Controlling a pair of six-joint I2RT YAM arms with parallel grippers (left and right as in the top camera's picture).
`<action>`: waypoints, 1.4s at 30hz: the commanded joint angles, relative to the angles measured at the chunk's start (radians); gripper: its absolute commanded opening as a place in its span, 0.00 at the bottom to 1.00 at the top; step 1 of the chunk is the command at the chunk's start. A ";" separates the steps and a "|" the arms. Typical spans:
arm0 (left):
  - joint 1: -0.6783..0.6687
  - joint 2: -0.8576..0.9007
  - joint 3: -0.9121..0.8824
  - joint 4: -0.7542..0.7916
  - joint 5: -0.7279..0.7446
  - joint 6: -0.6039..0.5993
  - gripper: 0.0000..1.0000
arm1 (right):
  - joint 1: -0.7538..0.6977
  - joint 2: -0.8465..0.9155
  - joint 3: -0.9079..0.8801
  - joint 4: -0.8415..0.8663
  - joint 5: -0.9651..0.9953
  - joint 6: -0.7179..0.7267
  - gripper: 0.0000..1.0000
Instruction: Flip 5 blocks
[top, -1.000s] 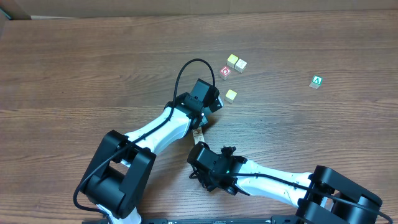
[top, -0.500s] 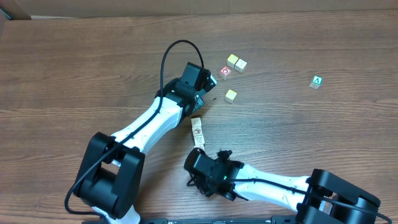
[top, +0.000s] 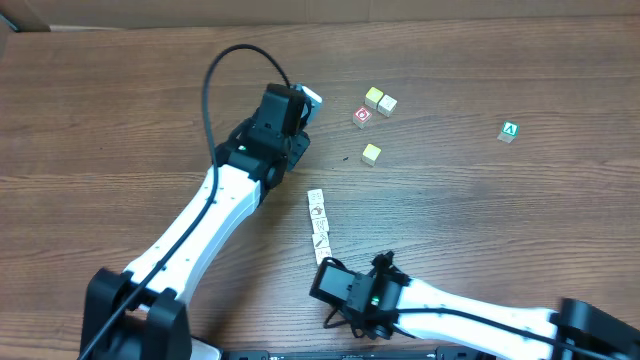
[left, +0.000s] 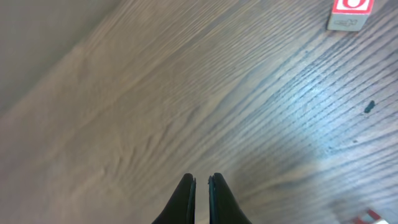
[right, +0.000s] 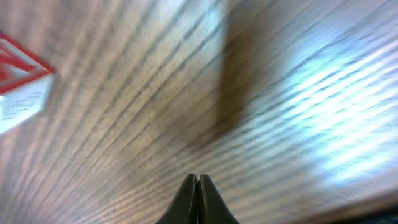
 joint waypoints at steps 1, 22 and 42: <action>0.000 -0.049 0.023 -0.079 0.043 -0.197 0.04 | 0.000 -0.097 -0.005 -0.050 0.117 -0.023 0.04; -0.003 -0.047 -0.109 -0.513 0.411 -0.510 0.05 | -0.084 -0.192 -0.005 -0.130 0.199 -0.233 0.04; -0.028 -0.047 -0.355 -0.195 0.519 -0.713 0.05 | -0.084 -0.192 -0.005 -0.120 0.199 -0.237 0.04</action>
